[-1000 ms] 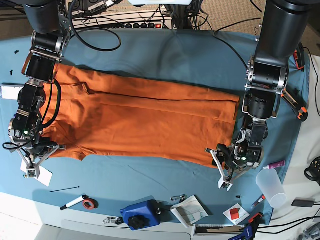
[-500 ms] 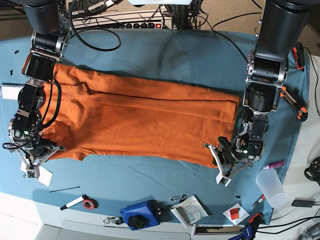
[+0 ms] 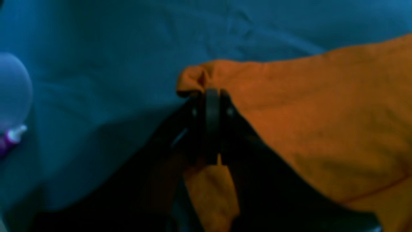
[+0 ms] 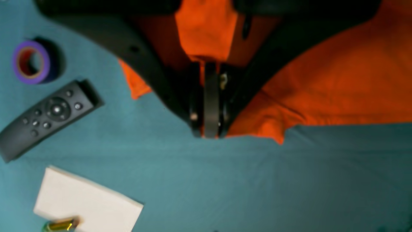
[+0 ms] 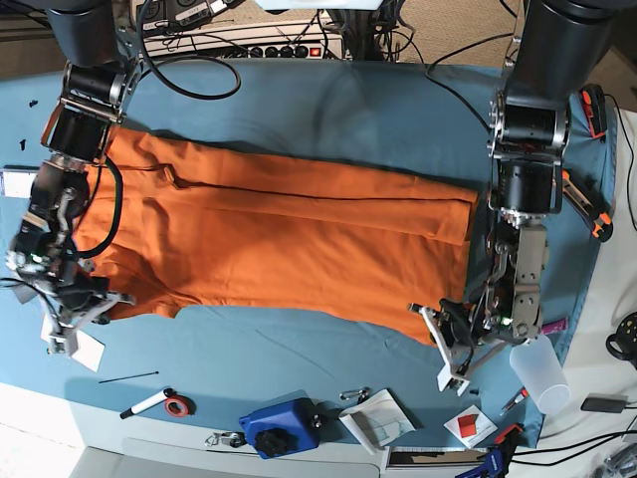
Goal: Layout the t-shirt on the table in an organized manner, then fold the t-shirt properly
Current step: 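Lower the left gripper to the hem corner and grasp it, then hold both strip ends and pull them apart to straighten the strip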
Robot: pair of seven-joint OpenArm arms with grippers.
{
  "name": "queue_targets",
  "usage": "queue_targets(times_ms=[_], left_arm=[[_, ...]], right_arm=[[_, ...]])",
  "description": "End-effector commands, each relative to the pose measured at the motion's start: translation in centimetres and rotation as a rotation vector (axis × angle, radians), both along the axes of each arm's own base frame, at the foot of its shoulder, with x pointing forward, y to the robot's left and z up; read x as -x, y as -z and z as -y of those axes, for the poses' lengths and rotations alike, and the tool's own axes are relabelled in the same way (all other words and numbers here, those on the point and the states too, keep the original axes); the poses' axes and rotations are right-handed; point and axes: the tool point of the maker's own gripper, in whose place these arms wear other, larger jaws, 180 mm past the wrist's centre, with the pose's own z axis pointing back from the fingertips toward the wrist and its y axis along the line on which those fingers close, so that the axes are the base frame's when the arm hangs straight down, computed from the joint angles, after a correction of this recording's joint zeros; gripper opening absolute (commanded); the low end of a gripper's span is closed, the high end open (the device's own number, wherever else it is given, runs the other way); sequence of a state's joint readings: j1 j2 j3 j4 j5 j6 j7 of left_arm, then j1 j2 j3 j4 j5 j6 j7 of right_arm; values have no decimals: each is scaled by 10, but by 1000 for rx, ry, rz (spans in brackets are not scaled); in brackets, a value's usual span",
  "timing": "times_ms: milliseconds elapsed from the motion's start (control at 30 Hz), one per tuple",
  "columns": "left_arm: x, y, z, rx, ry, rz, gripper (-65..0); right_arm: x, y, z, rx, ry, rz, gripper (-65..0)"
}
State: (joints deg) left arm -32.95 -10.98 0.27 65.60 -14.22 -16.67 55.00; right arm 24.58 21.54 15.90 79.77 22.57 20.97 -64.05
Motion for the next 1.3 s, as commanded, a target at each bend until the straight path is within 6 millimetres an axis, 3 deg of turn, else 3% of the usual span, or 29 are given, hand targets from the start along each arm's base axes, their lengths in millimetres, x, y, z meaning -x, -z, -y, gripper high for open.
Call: queue_targets(times_ms=[0, 200, 433, 667, 833, 967, 1267], left_arm=[[-7, -18, -3, 5, -5, 46, -650], [19, -11, 7, 86, 11, 44, -650], [43, -31, 7, 199, 34, 69, -650], [59, -16, 10, 232, 44, 16, -650], [64, -16, 11, 223, 51, 4, -650], [68, -17, 16, 247, 70, -20, -650], [88, -7, 20, 246, 87, -66, -650]], right_arm=[[-7, -35, 9, -10, 4, 96, -650], [22, -53, 18, -85, -33, 117, -650], [69, -35, 26, -113, -25, 122, -650], [113, -20, 32, -50, -6, 72, -650], [141, -5, 49, -58, 54, 31, -650], [155, -1, 59, -43, 66, 9, -650], [170, 15, 57, -47, 61, -75, -650]])
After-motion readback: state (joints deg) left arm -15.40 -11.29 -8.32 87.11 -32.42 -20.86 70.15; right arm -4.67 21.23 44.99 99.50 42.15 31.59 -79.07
